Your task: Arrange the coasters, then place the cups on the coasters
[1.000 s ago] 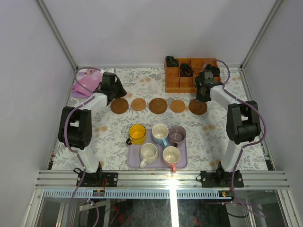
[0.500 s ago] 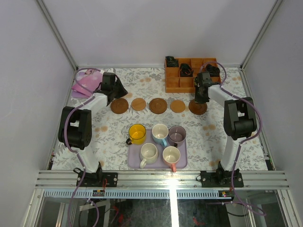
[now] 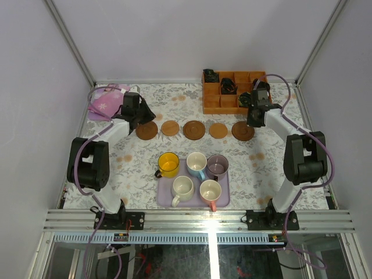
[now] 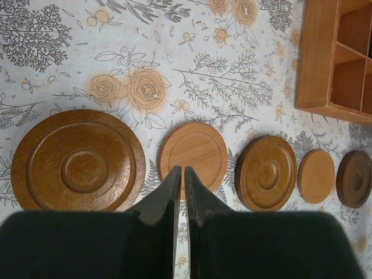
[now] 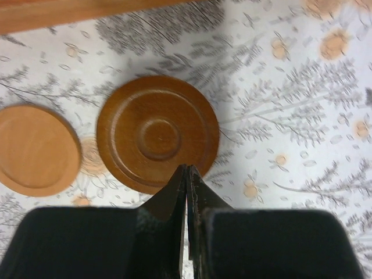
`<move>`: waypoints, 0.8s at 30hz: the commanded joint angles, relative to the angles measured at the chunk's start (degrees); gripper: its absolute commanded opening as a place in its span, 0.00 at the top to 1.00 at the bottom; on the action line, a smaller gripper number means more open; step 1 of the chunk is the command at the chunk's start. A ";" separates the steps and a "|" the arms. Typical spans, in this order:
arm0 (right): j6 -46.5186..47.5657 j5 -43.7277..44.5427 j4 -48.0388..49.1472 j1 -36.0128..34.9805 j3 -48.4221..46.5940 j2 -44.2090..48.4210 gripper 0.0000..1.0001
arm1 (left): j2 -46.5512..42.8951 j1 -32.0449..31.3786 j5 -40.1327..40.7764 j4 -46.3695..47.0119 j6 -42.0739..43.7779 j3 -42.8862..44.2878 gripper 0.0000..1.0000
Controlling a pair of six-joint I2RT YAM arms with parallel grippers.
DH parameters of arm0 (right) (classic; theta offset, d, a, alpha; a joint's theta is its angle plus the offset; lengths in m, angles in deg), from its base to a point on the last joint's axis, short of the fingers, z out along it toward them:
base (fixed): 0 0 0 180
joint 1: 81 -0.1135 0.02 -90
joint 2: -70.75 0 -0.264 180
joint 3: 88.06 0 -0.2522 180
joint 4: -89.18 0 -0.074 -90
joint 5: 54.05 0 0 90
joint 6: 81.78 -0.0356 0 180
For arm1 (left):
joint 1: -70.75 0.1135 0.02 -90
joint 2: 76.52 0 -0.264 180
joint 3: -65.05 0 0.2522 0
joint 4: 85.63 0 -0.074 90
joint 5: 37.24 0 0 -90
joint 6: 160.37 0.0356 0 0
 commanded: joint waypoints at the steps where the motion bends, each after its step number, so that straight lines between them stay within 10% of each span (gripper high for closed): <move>1: -1.62 3.83 0.05 1.25 4.06 5.48 1.00 | -2.24 -0.01 -0.33 2.95 0.99 -1.67 0.95; 9: -2.25 5.35 -0.68 1.44 10.50 10.69 0.97 | -4.09 -0.04 -0.84 4.35 0.22 -4.07 0.84; 16: -2.36 6.14 -1.02 1.58 12.59 11.99 0.97 | -5.70 -0.01 0.49 4.41 -0.13 -5.66 0.37; 24: -2.46 5.25 -0.72 1.52 12.72 11.09 0.98 | -6.84 -0.13 2.85 4.27 -0.41 -6.51 0.15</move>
